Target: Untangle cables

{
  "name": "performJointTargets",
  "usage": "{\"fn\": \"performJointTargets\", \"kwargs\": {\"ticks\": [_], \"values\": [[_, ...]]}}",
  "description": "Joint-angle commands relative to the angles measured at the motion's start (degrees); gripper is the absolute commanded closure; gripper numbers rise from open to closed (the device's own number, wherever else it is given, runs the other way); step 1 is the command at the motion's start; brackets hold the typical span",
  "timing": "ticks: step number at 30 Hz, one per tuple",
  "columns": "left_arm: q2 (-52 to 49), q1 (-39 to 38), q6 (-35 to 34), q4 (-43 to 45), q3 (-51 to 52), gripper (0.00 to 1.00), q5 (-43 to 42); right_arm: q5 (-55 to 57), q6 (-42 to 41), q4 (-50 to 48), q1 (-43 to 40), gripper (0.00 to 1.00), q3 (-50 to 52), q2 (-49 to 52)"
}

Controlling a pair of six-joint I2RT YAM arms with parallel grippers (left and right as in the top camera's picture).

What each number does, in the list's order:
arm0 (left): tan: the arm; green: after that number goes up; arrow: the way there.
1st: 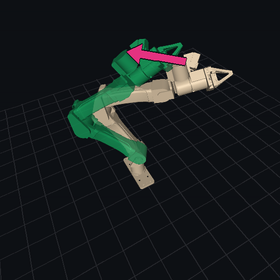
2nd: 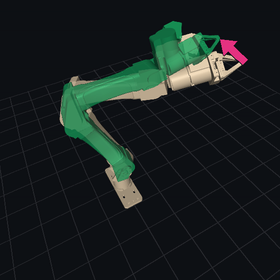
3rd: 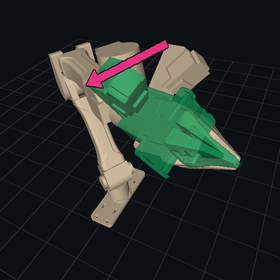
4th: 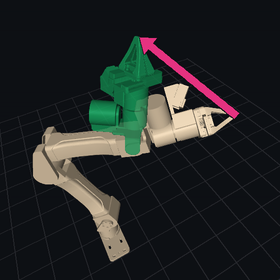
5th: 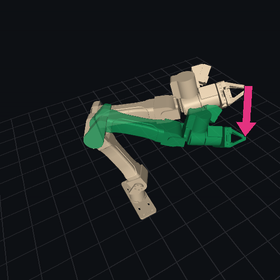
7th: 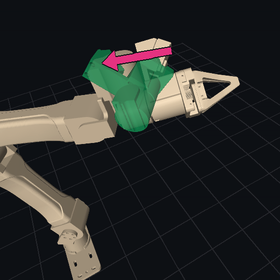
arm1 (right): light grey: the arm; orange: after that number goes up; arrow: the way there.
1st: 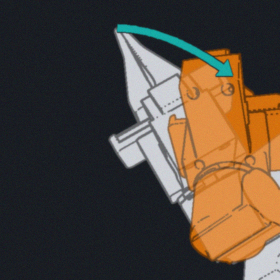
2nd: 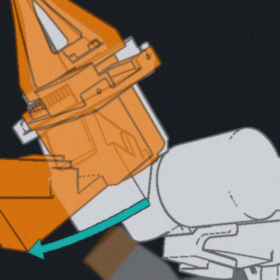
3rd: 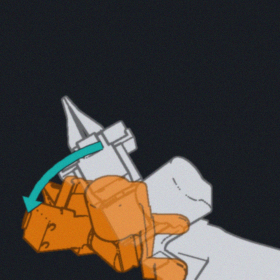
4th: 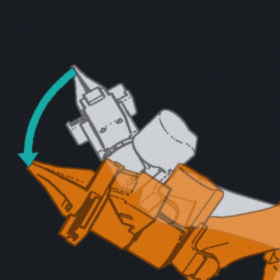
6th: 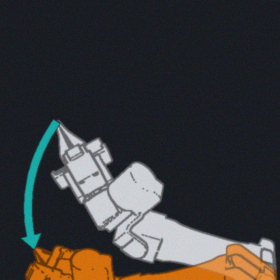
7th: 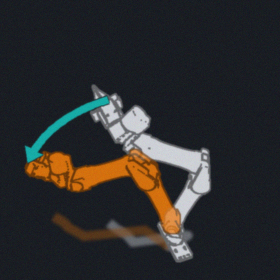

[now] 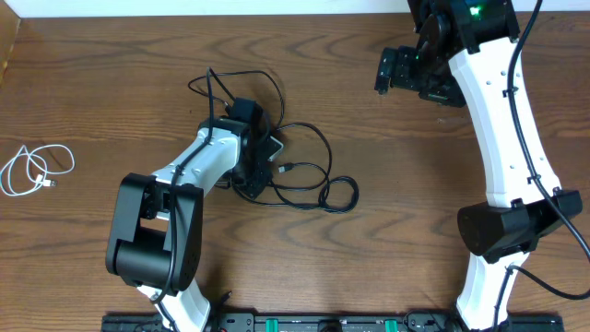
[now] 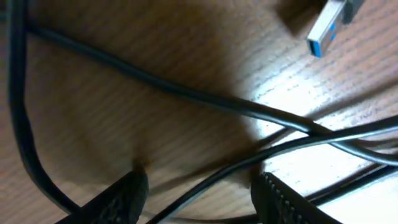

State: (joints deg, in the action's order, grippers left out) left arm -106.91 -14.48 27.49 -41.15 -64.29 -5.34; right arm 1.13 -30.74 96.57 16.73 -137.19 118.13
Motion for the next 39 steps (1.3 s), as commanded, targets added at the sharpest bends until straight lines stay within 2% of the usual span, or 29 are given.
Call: {"fn": "performJointTargets", "kwargs": {"ticks": [1, 3, 15, 18, 19, 20, 21, 31, 39], "values": [[-0.26, -0.02, 1.25, 0.59, 0.44, 0.48, 1.16, 0.7, 0.44, 0.09, 0.22, 0.01, 0.07, -0.37], [-0.26, -0.02, 1.25, 0.83, 0.46, 0.55, 1.16, 0.7, 0.42, 0.09, 0.22, 0.01, 0.07, -0.37], [-0.57, -0.02, 1.25, 2.71, 4.96, 0.57, 1.14, 0.7, 0.44, 0.09, 0.22, 0.01, 0.07, -0.37], [-0.57, -0.02, 1.16, 2.91, 4.92, 0.76, 1.11, 0.7, 0.42, 0.09, 0.24, 0.01, 0.07, -0.37], [-0.57, -0.02, 1.09, 2.91, 4.92, 0.81, 1.11, 0.7, 0.44, 0.09, 0.22, 0.01, 0.07, -0.37], [-0.57, -0.02, 0.96, 2.95, 4.9, 0.81, 1.11, 0.68, 0.44, 0.09, 0.24, 0.01, 0.07, -0.37], [-0.55, -0.02, 0.92, 2.93, 4.7, 0.91, 1.11, 0.7, 0.42, 0.09, 0.24, 0.01, 0.07, -0.37], [5.09, -0.02, -10.99, -0.57, -3.23, 0.93, 1.09, 0.68, 0.42, 0.09, 0.24, 0.01, 0.07, -0.37], [20.68, -0.02, -22.8, 2.25, -5.4, 0.92, 1.09, 0.68, 0.42, 0.09, 0.22, 0.01, 0.07, -0.37]]}}
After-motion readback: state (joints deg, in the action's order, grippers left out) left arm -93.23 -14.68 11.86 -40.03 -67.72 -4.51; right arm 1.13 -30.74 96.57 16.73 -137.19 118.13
